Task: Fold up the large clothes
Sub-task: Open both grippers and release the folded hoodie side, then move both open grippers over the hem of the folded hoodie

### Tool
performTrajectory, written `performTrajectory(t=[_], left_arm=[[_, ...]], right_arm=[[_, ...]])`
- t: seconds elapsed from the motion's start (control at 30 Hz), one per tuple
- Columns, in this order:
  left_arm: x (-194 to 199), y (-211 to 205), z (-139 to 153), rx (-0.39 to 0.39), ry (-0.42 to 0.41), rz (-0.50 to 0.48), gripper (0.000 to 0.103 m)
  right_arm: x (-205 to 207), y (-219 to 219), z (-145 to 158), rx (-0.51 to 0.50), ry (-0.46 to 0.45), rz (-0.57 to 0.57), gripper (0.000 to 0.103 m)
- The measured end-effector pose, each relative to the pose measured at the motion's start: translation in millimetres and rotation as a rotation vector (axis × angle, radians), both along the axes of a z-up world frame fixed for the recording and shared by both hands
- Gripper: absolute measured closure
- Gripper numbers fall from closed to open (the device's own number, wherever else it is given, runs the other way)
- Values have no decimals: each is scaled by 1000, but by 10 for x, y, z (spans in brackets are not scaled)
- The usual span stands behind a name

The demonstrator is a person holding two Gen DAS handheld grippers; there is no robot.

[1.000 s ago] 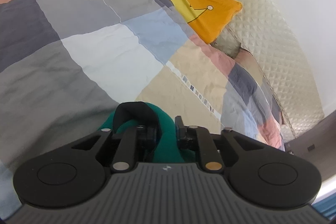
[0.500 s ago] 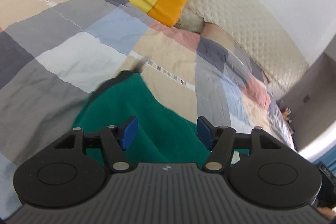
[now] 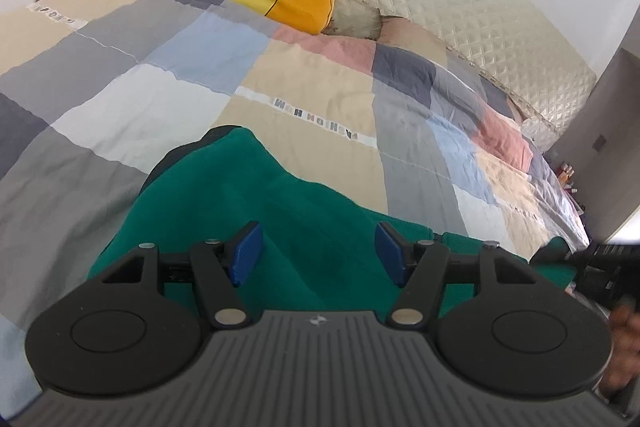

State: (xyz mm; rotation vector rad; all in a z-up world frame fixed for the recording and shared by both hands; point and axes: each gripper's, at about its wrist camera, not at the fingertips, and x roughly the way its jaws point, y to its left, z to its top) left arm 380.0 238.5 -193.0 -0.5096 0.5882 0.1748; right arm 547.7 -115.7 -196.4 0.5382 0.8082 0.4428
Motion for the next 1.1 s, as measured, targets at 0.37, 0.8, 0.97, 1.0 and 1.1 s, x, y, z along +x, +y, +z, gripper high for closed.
performTrajectory(t=[0.37, 0.8, 0.97, 1.0, 1.1], left_arm=[[43, 194, -75, -48, -25, 61, 35], [146, 146, -165, 2, 31, 23, 35], [102, 106, -135, -6, 19, 10, 35], [83, 88, -117, -5, 13, 2, 35], [10, 14, -39, 23, -7, -18, 35]], right_arm=[[793, -54, -304, -40, 115, -159, 96], [823, 213, -644, -252, 117, -75, 90], [579, 274, -368, -245, 43, -10, 30], [480, 294, -285, -263, 18, -10, 28], [175, 375, -80, -299, -62, 44, 29]])
